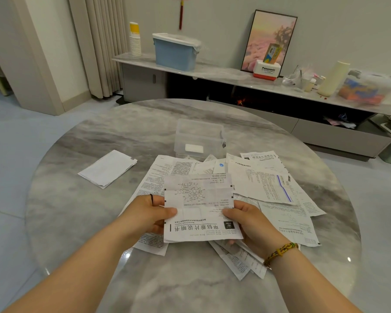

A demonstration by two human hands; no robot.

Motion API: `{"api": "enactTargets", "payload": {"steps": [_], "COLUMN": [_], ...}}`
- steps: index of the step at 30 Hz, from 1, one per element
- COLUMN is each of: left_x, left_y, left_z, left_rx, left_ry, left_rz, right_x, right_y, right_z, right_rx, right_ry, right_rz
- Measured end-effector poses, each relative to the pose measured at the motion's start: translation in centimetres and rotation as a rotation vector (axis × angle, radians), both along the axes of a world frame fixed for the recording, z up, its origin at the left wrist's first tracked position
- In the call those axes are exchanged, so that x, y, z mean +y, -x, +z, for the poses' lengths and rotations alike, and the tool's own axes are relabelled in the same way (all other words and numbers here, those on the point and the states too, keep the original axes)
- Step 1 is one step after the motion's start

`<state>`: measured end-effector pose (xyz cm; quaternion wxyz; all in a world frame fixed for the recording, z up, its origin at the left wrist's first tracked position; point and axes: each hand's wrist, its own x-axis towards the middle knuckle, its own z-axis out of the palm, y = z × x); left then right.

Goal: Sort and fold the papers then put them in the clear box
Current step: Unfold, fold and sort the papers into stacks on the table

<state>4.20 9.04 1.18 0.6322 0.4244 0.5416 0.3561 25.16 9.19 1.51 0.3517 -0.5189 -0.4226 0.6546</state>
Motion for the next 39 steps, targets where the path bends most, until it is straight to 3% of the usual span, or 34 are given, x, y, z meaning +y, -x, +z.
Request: {"api": "enactTargets", "payload": {"steps": [6, 16, 20, 27, 31, 39], "left_x": [-0.1, 0.1, 0.1, 0.0, 0.1, 0.0], "left_y": [0.1, 0.4, 0.5, -0.4, -0.6, -0.5], "left_z": [0.8, 0.8, 1.1, 0.5, 0.2, 0.1], "left_rx": [-0.176, -0.386, -0.318, 0.065, 0.208, 0.285], "left_ry": [0.086, 0.127, 0.095, -0.128, -0.215, -0.250], "left_rz": [-0.061, 0.053, 0.020, 0.105, 0.132, 0.152], "right_x": [0.1, 0.1, 0.1, 0.2, 0.0, -0.1], "right_y": [-0.2, -0.2, -0.1, 0.2, 0.0, 0.8], "right_z": [0.3, 0.3, 0.5, 0.5, 0.2, -0.2], "right_rx": [0.050, 0.078, 0.074, 0.123, 0.026, -0.092], "right_ry": [0.015, 0.071, 0.048, 0.092, 0.082, 0.006], "right_rz": [-0.039, -0.079, -0.099, -0.121, -0.037, 0.010]}}
